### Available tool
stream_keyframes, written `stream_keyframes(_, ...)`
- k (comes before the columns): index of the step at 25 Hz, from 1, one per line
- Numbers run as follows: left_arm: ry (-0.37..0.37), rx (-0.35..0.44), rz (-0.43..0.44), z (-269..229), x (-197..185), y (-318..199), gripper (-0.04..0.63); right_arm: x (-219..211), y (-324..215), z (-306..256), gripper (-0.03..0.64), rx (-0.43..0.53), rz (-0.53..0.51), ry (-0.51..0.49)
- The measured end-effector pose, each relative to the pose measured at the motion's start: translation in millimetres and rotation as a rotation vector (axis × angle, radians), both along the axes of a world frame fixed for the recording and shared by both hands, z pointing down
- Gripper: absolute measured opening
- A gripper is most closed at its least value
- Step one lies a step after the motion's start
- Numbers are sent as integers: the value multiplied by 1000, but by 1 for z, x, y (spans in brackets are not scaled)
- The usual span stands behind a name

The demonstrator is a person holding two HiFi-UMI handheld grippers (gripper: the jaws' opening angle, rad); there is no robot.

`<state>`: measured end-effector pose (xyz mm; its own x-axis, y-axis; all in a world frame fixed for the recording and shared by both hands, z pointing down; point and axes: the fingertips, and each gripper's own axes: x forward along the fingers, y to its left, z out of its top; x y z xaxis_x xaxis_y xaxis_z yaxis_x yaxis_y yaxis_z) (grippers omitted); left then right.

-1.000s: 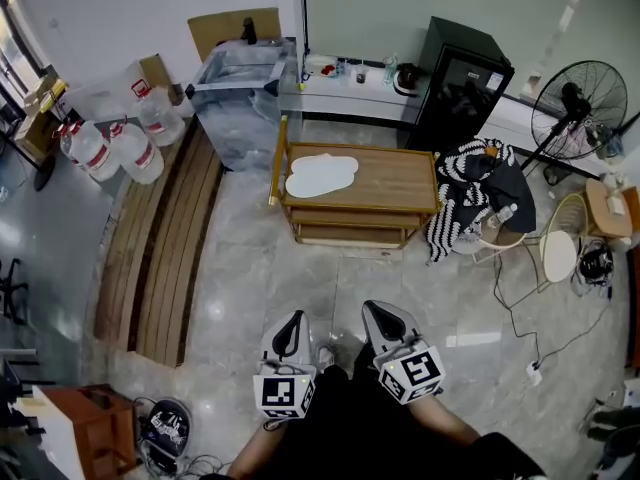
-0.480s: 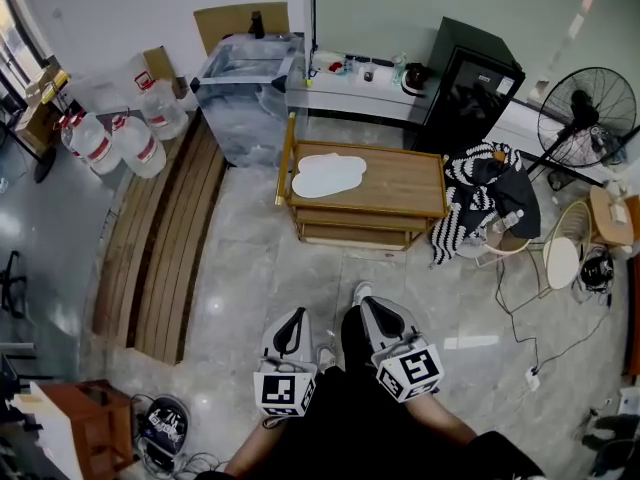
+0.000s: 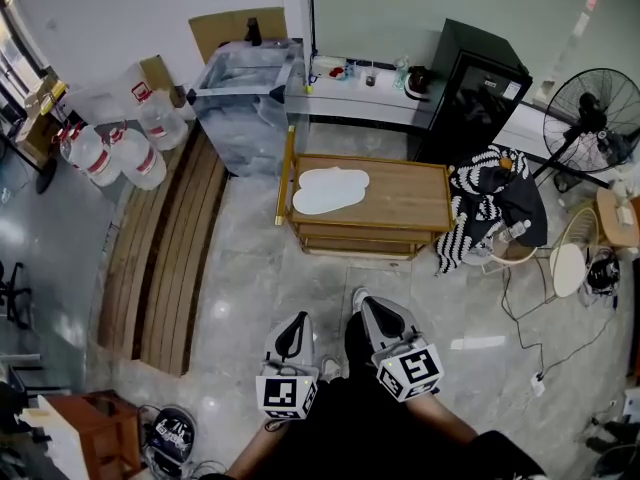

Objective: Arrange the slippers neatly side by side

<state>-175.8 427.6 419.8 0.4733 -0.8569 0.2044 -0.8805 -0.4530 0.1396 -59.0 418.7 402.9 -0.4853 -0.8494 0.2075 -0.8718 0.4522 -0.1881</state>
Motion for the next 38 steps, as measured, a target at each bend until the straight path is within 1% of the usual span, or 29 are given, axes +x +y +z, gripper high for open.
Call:
stream_keyframes(8, -17, -24, -19, 6, 14, -65, 17, 15, -69, 6, 12, -25, -26, -6)
stream_keyframes(18, -7, -54, -56, 2, 52, -158, 17, 51, -166, 8, 12, -55, -78, 5)
stream_keyframes(24, -30, -76, -95, 0, 68, -209, 17, 68, -220, 14, 12, -79, -110, 0)
stream_keyframes(27, -38, -67, -109, -3, 77, -236, 17, 76, -246, 16, 12, -84, -130, 3)
stream_keyframes(29, -34, -67, -116, -1, 84, -249, 17, 83, -262, 17, 12, -84, -142, 3)
stream_keyframes(33, 5, -82, -159, -4, 90, -268, 17, 94, -287, 24, 12, -84, -157, 4)
stream_keyframes(38, -8, -80, -185, -6, 90, -280, 17, 97, -305, 31, 12, -102, -172, 8)
